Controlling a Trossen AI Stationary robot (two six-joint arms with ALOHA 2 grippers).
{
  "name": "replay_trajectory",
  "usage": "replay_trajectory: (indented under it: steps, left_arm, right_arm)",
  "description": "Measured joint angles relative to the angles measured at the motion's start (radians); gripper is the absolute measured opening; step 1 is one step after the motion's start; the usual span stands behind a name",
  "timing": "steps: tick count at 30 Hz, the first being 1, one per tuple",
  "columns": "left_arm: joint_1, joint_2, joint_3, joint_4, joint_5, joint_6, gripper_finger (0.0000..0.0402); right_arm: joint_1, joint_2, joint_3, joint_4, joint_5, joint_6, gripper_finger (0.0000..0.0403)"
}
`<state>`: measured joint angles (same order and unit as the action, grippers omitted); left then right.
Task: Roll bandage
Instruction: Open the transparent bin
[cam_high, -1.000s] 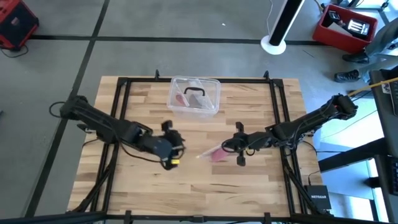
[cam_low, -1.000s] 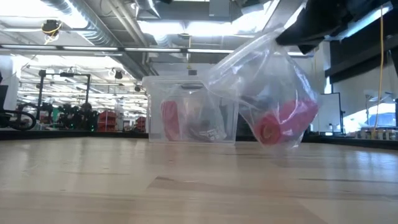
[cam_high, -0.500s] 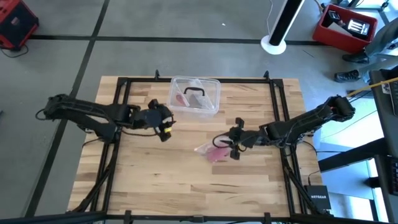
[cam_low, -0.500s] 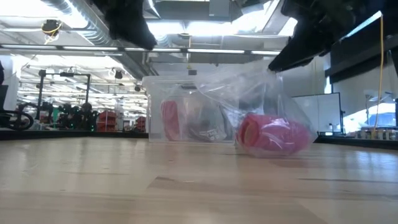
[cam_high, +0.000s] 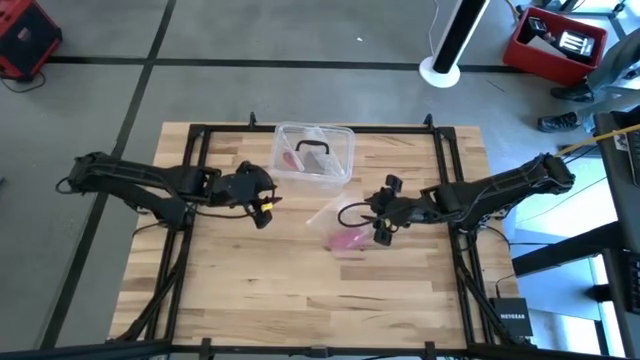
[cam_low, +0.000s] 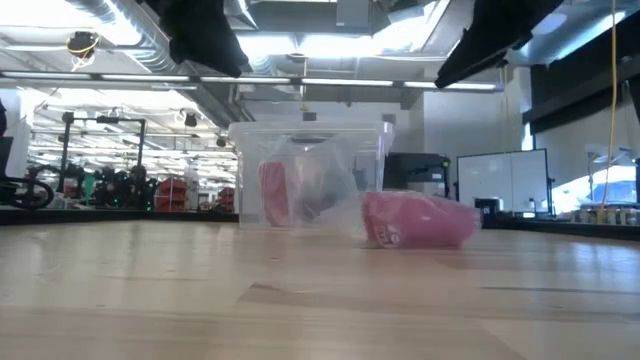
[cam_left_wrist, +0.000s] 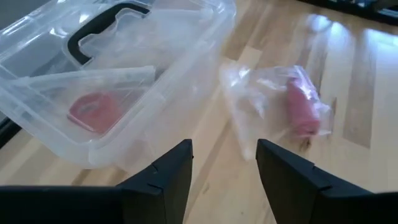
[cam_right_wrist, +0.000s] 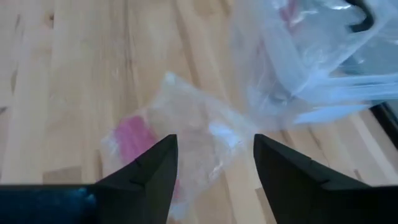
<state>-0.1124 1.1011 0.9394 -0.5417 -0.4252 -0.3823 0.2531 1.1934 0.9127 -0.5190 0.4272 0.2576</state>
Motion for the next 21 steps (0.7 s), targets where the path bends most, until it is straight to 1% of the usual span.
replay_trajectory:
  steps: [4, 6, 8, 10, 13, 18, 21]
  left_arm:
    - [-0.004, -0.017, 0.0, -0.004, 0.0, 0.026, 0.0169]
    - [0.016, -0.035, 0.0, -0.001, 0.001, 0.055, 0.0169]
    - [0.049, -0.061, 0.0, -0.001, 0.0, 0.088, 0.0169]
    - [0.09, -0.092, 0.0, 0.0, 0.0, 0.112, 0.0169]
    - [0.162, -0.132, 0.0, -0.003, -0.001, 0.13, 0.0169]
    - [0.291, -0.148, 0.0, -0.043, 0.026, 0.162, 0.0169]
    - [0.365, -0.133, 0.0, -0.054, 0.058, 0.185, 0.0169]
  right_arm:
    - [0.0, 0.004, 0.0, -0.001, 0.078, 0.038, 0.0213]
    - [-0.018, 0.005, 0.0, 0.012, 0.117, 0.02, 0.0214]
    - [-0.064, 0.002, 0.0, 0.047, 0.119, -0.034, 0.0214]
    - [-0.132, -0.006, -0.001, 0.068, 0.093, -0.093, 0.0214]
    - [-0.265, -0.015, -0.001, 0.12, -0.009, -0.142, 0.0214]
    - [-0.51, -0.006, -0.02, 0.209, -0.244, -0.187, 0.0214]
    - [-0.621, 0.009, -0.058, 0.269, -0.399, -0.19, 0.0214]
